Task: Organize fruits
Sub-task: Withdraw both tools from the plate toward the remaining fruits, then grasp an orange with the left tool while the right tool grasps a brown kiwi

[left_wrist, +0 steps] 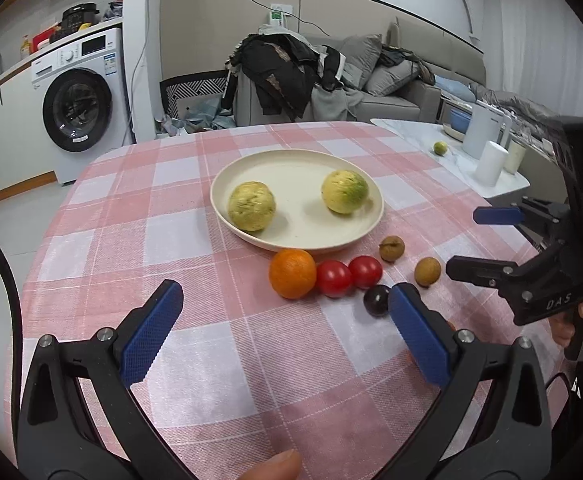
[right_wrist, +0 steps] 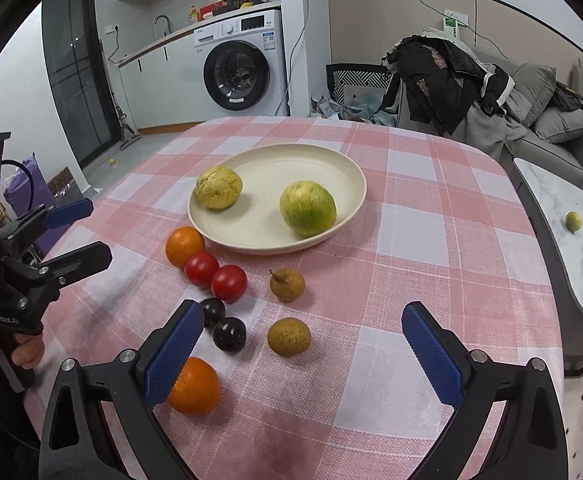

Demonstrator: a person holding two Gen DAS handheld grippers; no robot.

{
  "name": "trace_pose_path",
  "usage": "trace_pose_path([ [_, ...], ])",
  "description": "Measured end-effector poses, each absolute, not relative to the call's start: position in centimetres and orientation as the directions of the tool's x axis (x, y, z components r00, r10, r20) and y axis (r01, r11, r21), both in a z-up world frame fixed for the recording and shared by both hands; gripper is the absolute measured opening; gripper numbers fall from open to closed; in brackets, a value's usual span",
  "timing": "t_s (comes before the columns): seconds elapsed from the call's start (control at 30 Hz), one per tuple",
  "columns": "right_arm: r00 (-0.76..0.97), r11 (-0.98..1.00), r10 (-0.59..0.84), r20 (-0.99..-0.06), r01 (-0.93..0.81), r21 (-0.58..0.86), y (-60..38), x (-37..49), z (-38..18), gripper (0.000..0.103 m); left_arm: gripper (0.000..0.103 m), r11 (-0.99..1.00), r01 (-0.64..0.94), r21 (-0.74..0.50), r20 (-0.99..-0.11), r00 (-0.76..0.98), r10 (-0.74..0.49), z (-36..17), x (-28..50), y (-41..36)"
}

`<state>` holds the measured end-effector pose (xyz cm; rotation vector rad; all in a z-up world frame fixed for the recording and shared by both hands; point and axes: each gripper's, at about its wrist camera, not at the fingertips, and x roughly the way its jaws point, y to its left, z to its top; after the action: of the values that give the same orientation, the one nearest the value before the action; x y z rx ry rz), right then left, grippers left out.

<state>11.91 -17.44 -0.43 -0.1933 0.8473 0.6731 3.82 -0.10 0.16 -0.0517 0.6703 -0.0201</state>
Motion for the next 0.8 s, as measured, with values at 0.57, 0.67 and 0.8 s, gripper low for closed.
trace_pose_path([
  [0.57, 0.387, 0.747, 0.457, -0.801, -0.656, 0.109, -18.5, 12.2, -2.0, 0.101, 0.103, 0.978, 0.187, -0.088, -0.700, 0.687, -0.194, -2.6, 4.3, -5.1],
  [0.67, 0.369, 0.737, 0.460, -0.807, -0.667, 0.115, -18.4, 12.1, -2.3, 0.097, 0.103, 0.973, 0.218, -0.076, -0.710, 0.673, -0.206, -2.9, 4.2, -6.2],
  [0.8, 0.320, 0.718, 0.498, -0.806, -0.673, 0.176, -18.5, 12.2, -2.2, 0.090, 0.100, 0.961, 0.261, -0.091, -0.734, 0.635, -0.242, -3.7, 4.3, -7.3],
])
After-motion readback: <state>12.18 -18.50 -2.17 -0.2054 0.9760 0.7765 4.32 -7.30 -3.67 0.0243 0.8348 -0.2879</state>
